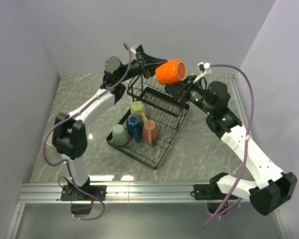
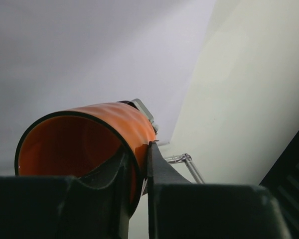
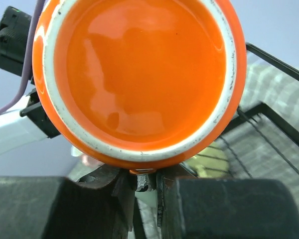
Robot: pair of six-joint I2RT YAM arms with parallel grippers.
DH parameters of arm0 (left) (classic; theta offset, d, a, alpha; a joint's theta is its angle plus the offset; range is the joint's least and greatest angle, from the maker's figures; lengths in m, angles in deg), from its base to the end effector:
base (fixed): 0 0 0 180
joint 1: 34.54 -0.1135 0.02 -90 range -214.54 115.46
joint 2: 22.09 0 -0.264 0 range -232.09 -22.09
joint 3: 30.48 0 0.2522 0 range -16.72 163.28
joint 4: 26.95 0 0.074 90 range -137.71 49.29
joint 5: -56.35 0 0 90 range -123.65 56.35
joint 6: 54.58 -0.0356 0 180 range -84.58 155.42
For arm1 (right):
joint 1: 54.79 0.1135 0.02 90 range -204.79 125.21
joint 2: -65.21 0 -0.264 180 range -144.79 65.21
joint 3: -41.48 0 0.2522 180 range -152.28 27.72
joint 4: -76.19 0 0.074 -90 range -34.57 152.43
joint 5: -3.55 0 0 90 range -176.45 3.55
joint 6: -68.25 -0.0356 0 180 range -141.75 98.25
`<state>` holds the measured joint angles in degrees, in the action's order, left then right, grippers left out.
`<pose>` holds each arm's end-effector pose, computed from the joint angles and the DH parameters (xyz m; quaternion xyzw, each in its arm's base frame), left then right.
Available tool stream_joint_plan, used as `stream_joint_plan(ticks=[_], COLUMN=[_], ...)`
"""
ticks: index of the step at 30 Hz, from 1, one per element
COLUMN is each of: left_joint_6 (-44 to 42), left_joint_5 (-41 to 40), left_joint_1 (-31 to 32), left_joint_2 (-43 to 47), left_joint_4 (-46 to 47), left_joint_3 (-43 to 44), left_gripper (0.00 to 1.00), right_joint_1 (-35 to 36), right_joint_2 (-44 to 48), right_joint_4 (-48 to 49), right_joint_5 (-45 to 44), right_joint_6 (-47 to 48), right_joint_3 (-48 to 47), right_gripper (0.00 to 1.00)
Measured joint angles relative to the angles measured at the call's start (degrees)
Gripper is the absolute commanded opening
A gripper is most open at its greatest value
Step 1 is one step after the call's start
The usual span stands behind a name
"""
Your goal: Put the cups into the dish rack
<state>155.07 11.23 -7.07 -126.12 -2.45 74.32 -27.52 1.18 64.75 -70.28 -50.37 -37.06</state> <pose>0.3663 -0.2188 0.4154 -0.1328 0.5754 -0.8066 0.0250 0.2235 0.1264 0.4198 -0.0940 0.6822 0.4222 0.5895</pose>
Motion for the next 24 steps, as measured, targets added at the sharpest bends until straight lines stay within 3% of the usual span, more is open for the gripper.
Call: stream_joint_plan(ticks=[7, 17, 24], left_joint_6=[-0.7, -8.2, -20.5], left_joint_5=[-0.2, 0.5, -0.9], left_joint_1=[0.4, 0.6, -0.2], left_joint_2=[-8.2, -6.8, -4.0], left_joint_4=[2.2, -14.5, -35.3], left_joint_3=[-0.8, 0.3, 4.3], left_gripper=[0.32, 0.58, 0.64], right_joint_1=[-4.1, -5.9, -5.9], right_joint_2=[-1.9, -2.5, -1.1], right_joint_4=[-7.2, -14.6, -19.0], right_joint_5=[-0.7, -1.8, -3.7], right_joint_6=[1.4, 4.2, 3.7], right_joint_3=[1.4, -1.5, -2.3], right_gripper=[0.00, 0.00, 0.00])
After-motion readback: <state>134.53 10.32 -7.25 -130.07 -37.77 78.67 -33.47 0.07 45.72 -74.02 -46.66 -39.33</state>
